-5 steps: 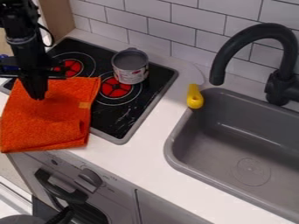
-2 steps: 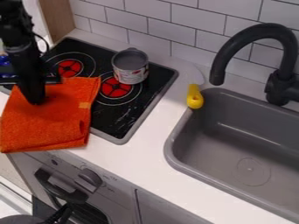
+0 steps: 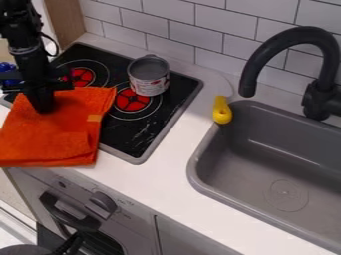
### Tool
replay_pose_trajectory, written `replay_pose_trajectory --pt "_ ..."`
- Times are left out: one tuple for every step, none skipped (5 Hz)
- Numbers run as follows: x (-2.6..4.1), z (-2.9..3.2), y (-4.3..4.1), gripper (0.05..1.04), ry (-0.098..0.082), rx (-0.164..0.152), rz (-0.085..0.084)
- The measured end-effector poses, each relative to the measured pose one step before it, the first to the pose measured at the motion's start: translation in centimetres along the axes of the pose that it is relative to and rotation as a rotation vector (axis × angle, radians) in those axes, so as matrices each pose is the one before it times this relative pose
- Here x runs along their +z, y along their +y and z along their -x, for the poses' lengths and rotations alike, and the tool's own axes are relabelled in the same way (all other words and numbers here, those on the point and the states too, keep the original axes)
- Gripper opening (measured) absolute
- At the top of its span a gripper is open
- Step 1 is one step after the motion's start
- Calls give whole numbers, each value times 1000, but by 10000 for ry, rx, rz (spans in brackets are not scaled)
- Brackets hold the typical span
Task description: Moved the orange clothing to wipe the burnsen burner
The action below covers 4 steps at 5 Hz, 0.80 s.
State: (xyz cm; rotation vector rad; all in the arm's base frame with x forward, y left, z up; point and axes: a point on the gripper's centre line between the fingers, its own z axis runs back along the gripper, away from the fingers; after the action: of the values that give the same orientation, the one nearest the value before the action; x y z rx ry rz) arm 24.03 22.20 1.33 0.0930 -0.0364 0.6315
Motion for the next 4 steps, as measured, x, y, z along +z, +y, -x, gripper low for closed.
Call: replay_pose_trajectory --pt "-420 -1285 -430 52 -906 -551 -212" --pt "-22 -160 -272 52 -84 -262 171" --pt "5 -513 -36 52 -78 -109 -222" --pt "-323 -1311 -245 52 -174 477 -502"
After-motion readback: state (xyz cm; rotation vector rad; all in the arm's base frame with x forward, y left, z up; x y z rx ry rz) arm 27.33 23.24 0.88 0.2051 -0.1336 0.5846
